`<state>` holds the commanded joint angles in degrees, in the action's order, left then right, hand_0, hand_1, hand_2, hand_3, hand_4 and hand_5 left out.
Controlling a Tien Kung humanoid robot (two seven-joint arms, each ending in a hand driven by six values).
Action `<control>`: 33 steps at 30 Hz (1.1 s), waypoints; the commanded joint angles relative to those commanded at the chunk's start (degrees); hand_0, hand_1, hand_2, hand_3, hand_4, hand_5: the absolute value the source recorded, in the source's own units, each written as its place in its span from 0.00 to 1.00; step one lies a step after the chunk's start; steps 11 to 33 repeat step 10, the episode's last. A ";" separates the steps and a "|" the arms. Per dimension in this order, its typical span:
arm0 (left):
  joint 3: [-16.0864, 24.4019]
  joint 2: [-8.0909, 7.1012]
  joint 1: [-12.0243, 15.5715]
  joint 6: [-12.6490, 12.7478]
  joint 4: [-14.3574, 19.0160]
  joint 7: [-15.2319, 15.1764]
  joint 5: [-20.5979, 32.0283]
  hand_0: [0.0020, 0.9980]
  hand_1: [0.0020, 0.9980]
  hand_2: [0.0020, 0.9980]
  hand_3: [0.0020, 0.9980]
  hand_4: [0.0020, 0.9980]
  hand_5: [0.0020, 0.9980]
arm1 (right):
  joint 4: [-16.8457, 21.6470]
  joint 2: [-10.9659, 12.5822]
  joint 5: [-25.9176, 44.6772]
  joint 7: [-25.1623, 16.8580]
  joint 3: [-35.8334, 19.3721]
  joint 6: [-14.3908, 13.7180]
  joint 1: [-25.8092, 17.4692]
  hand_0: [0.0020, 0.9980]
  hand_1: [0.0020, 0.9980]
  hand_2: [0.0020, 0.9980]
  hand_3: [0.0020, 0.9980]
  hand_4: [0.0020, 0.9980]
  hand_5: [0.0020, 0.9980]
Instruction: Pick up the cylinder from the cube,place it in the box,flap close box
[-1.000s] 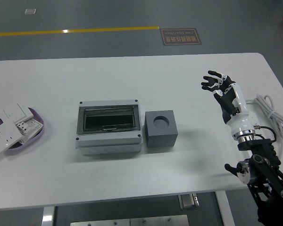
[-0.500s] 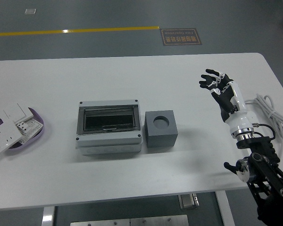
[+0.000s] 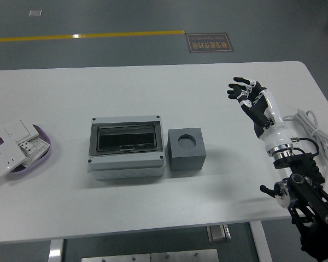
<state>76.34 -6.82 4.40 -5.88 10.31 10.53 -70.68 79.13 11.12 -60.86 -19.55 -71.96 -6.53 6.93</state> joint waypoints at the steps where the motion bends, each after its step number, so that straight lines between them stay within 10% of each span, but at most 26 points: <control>1: -0.07 0.06 0.02 -0.01 0.00 -0.02 0.06 0.64 0.67 0.59 0.64 0.72 0.28 | 0.10 -0.02 -0.02 -0.04 -0.09 -0.02 -0.06 0.65 0.62 0.65 0.67 0.71 0.36; 33: -0.25 -0.13 0.51 0.04 0.00 0.19 0.50 0.64 0.67 0.59 0.64 0.72 0.28 | 0.68 -0.25 -0.34 -0.15 -1.53 -0.09 -1.03 0.66 0.62 0.65 0.67 0.71 0.37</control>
